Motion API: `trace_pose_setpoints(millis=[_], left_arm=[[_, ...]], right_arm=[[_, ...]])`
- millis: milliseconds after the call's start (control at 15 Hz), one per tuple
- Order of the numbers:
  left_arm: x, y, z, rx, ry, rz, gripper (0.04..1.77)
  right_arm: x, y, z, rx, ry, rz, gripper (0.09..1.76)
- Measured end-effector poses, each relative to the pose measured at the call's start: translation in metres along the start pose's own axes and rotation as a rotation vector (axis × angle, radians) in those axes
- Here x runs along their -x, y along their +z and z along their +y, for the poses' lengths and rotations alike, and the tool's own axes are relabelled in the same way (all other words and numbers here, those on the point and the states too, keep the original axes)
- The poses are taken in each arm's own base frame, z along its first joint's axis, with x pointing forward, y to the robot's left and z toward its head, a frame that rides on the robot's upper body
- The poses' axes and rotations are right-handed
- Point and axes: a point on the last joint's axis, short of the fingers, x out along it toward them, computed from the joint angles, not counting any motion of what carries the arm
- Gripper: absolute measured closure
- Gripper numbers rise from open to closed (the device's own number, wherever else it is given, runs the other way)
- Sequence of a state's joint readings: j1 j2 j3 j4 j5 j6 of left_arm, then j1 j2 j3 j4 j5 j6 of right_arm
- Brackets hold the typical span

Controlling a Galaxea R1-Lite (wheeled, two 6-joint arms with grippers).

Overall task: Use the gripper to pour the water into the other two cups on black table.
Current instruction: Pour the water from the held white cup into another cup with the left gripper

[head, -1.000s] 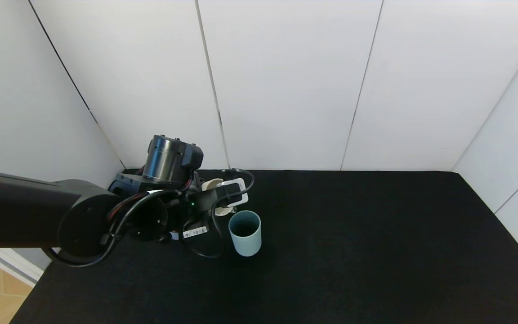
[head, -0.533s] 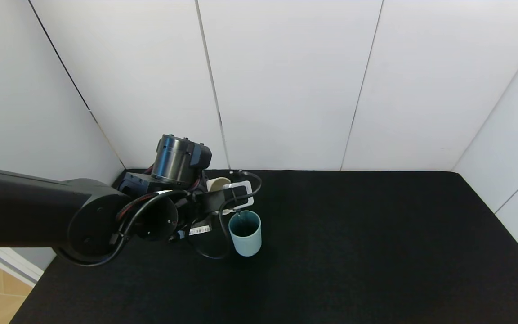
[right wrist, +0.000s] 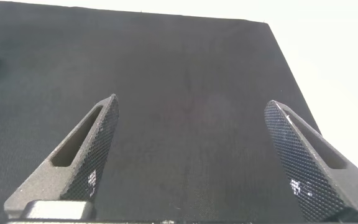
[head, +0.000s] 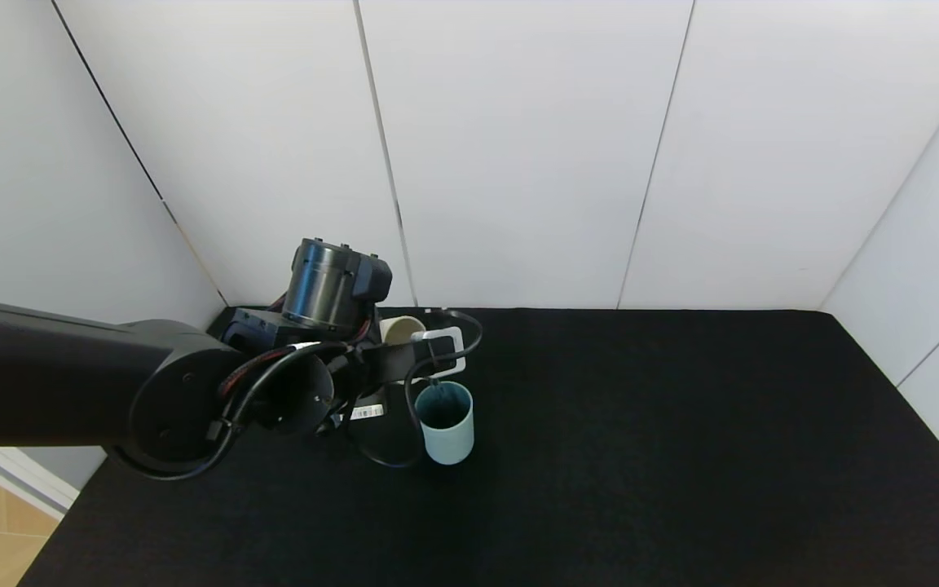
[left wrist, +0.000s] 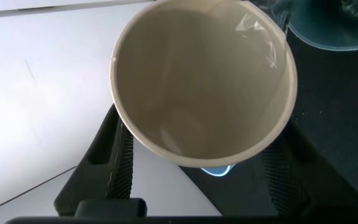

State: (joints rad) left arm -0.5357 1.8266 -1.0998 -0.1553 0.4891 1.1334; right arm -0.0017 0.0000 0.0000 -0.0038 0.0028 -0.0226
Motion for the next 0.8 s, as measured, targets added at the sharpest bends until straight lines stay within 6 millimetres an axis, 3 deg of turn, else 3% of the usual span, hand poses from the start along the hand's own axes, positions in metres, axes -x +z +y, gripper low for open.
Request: trace_pose_setpoints(millis=[800], left_arm=[[0.0041, 0.0013, 0.0042, -0.019, 0.02, 0.0, 0.62]], right_arm=[[0.0, 0.0, 0.0, 0.0, 0.0, 0.0, 0.14]])
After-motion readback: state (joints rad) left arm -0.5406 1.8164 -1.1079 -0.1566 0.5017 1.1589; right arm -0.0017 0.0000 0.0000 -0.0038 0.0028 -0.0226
